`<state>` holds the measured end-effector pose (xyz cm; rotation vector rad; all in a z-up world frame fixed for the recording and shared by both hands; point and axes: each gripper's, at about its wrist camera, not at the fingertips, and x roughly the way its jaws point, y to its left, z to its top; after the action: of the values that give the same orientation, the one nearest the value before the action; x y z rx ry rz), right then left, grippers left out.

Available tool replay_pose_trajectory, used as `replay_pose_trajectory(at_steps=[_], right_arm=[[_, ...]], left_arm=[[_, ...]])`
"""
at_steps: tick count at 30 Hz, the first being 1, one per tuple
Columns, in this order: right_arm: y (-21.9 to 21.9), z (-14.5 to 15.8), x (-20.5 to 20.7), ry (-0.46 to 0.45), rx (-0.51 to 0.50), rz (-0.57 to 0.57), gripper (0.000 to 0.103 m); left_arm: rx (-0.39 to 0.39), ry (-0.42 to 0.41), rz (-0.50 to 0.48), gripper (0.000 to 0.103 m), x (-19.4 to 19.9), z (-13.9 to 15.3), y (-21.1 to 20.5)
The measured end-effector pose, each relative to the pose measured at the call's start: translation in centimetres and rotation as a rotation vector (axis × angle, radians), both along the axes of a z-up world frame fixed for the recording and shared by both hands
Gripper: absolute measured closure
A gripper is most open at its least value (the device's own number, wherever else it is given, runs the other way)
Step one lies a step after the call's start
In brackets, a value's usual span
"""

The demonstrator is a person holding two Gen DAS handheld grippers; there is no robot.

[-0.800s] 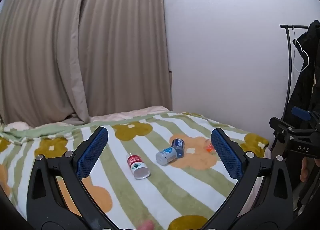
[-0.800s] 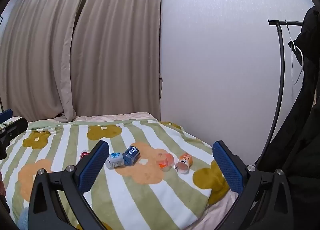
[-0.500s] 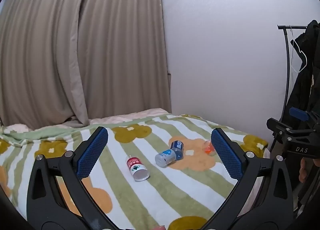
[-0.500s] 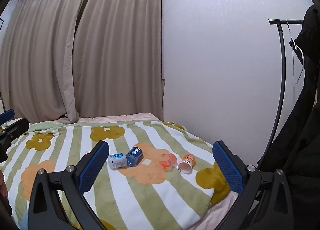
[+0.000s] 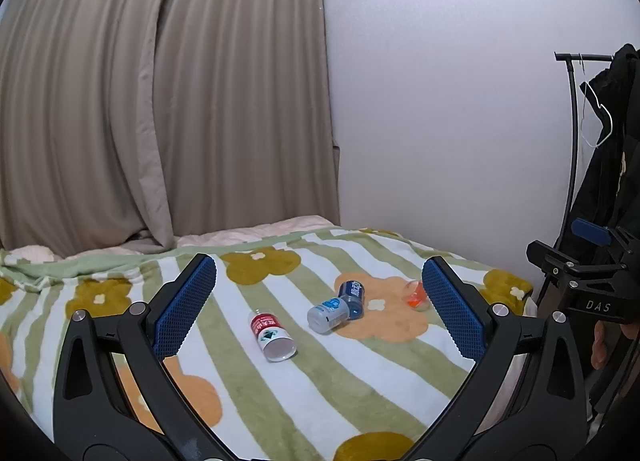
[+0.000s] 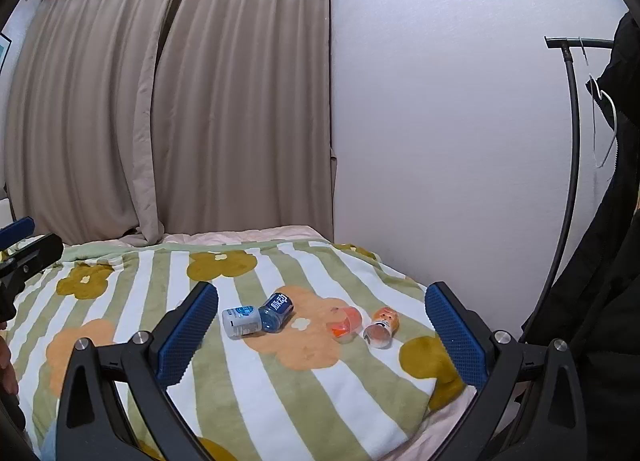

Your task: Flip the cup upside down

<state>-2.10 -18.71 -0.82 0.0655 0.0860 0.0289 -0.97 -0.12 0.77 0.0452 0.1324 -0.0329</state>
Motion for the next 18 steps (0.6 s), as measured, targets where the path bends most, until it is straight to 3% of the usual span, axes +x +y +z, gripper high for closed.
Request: replay_pose_trajectory(at_steps=[18], right_arm=[[-0.13, -0.35, 0.4, -0.001, -0.002, 0.023, 0.0]], left_arm=[[-0.002, 0.004, -0.001, 0.0, 0.21, -0.18, 0.1]])
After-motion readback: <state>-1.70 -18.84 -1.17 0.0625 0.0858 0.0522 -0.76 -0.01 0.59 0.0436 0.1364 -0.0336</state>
